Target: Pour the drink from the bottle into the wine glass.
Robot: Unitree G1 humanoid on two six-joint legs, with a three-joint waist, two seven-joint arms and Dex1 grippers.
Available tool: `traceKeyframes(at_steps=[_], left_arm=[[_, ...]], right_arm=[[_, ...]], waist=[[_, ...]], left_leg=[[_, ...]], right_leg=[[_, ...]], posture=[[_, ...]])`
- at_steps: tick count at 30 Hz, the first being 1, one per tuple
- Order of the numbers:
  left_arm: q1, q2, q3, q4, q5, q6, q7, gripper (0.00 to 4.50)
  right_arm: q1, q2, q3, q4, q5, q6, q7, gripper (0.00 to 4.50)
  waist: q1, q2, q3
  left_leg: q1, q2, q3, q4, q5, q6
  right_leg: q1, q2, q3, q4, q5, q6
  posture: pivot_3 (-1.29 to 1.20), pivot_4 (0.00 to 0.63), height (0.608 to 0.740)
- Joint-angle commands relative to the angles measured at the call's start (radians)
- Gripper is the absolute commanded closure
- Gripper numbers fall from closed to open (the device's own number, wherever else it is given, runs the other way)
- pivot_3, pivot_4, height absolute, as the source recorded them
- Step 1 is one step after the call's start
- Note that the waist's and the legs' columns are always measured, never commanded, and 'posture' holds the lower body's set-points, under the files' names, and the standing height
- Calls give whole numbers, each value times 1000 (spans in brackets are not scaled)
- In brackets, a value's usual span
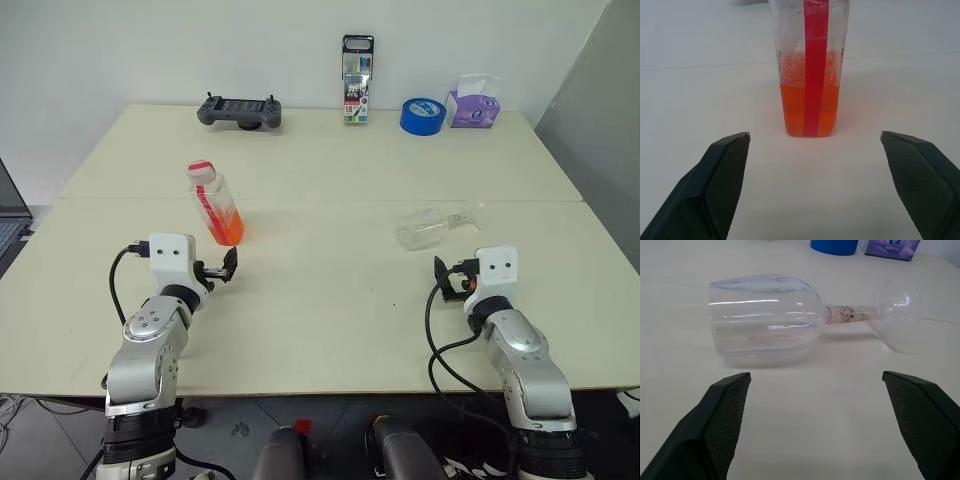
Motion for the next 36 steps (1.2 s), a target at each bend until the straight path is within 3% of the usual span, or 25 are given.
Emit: traceKeyframes(at_steps=[1, 10, 19, 36], left_arm=[[-24, 13, 3, -43, -4, -15, -5, 31], [-52, 19, -2, -25, -2, -15, -8, 31], [-127, 30, 0, 20, 6, -31, -10, 31], [-256, 65, 2, 140, 16, -83, -29, 31]], right_arm=[[-17, -44, -20, -103, 42, 23, 60, 0], [-256, -315, -25, -265, 531, 256, 547, 0], [-354, -317, 37, -133, 528, 230, 566, 0], [-337, -299, 46, -97, 477, 159, 535, 0]], waist=[[0, 0, 0], [-1, 0, 0], [1, -2, 0], [1, -2, 0]], left_leg=[[0, 0, 0, 0, 0, 0], [4, -1, -2, 0, 0, 0], [5, -1, -5, 0, 0, 0], [5, -1, -5, 0, 0, 0]], right_leg=[[0, 0, 0, 0, 0, 0], [5, 1, -5, -2, 0, 0], [8, 2, -6, -2, 0, 0], [8, 1, -6, -2, 0, 0]], posture=[[0, 150, 740], [0, 150, 740], [0, 150, 740], [0, 150, 740]])
